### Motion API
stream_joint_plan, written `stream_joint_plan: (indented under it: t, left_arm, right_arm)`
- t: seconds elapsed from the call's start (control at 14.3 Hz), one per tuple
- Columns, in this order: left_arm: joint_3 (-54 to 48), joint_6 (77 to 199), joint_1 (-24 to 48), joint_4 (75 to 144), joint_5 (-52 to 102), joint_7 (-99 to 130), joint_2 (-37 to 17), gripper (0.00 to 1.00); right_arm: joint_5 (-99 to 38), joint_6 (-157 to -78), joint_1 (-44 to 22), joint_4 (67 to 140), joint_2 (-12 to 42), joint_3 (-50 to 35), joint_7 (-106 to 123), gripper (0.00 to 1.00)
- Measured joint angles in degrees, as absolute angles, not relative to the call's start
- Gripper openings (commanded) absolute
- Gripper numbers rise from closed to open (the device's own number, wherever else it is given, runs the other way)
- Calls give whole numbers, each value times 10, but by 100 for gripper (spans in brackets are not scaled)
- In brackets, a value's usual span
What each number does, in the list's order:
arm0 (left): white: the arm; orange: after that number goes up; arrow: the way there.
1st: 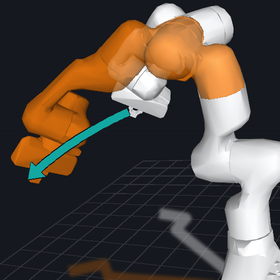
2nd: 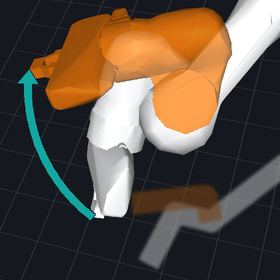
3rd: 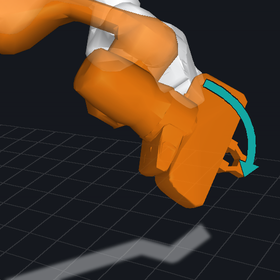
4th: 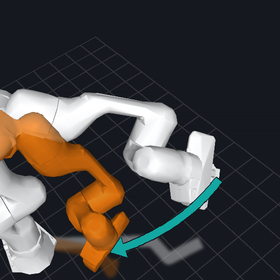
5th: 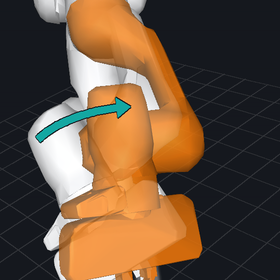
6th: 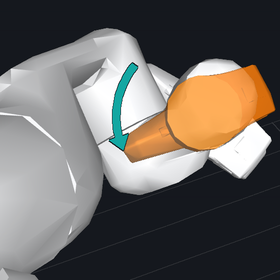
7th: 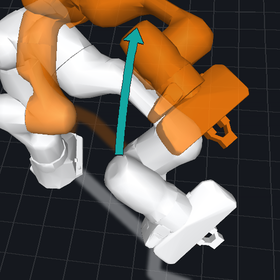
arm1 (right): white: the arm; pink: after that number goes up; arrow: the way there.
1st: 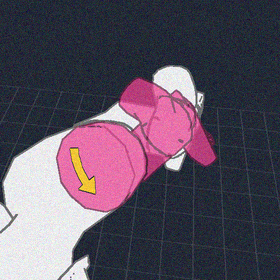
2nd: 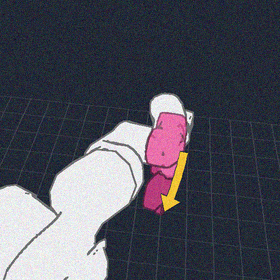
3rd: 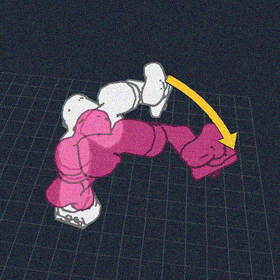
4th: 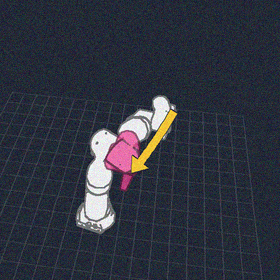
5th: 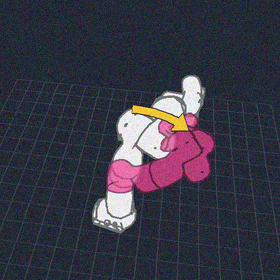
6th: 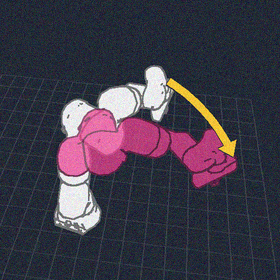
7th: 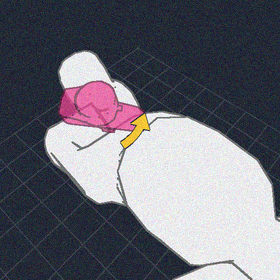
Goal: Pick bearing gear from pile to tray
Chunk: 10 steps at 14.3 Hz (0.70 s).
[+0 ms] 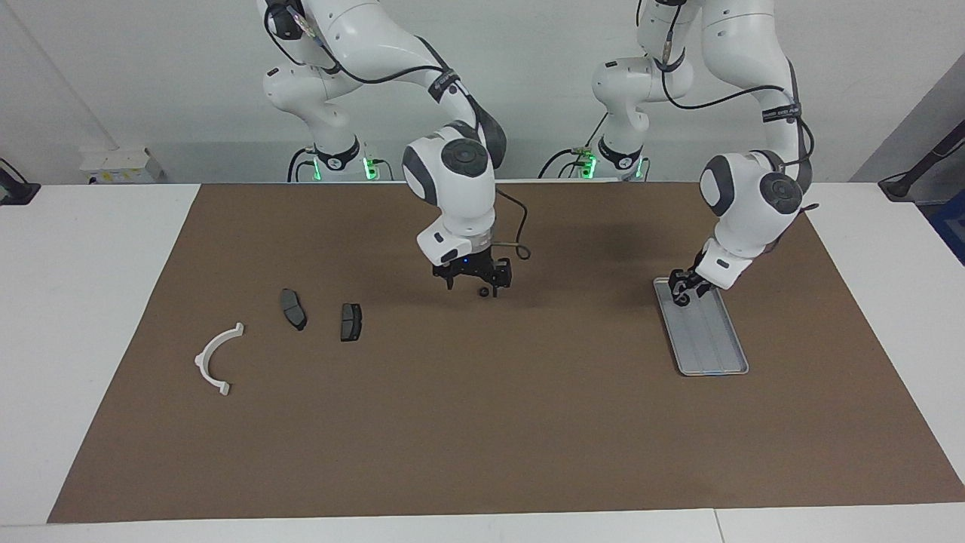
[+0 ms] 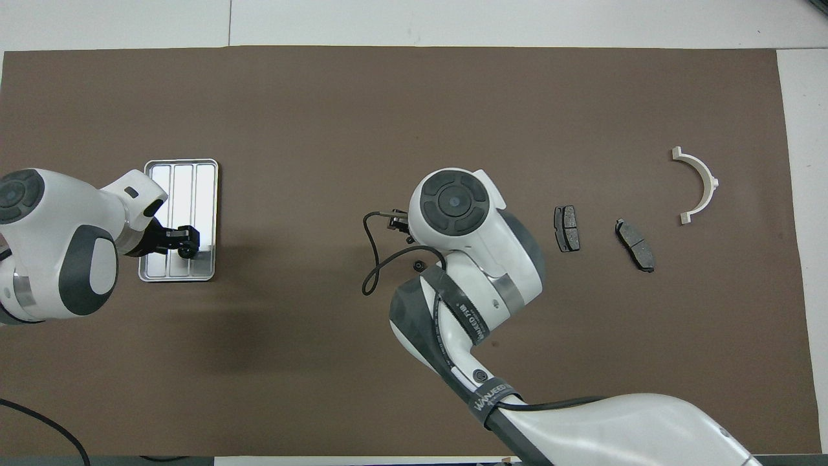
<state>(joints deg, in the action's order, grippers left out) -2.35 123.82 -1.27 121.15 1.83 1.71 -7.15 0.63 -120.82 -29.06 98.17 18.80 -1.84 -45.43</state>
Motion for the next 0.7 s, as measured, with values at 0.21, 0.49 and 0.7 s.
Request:
stream_joint_plan:
  t: [0.21, 0.49, 0.7]
  left_arm:
    - [-33, 1182, 9, 1158, 20, 82, -65, 56]
    - [-39, 1176, 121, 1133, 21, 277, -65, 57]
    - [-41, 1186, 204, 1126, 21, 394, -67, 58]
  right_arm:
    - [6, -1151, -233, 971, 144, -17, -365, 100]
    - [6, -1074, -144, 970, 79, -15, -188, 100]
    - [9, -1010, -102, 970, 33, -13, -107, 100]
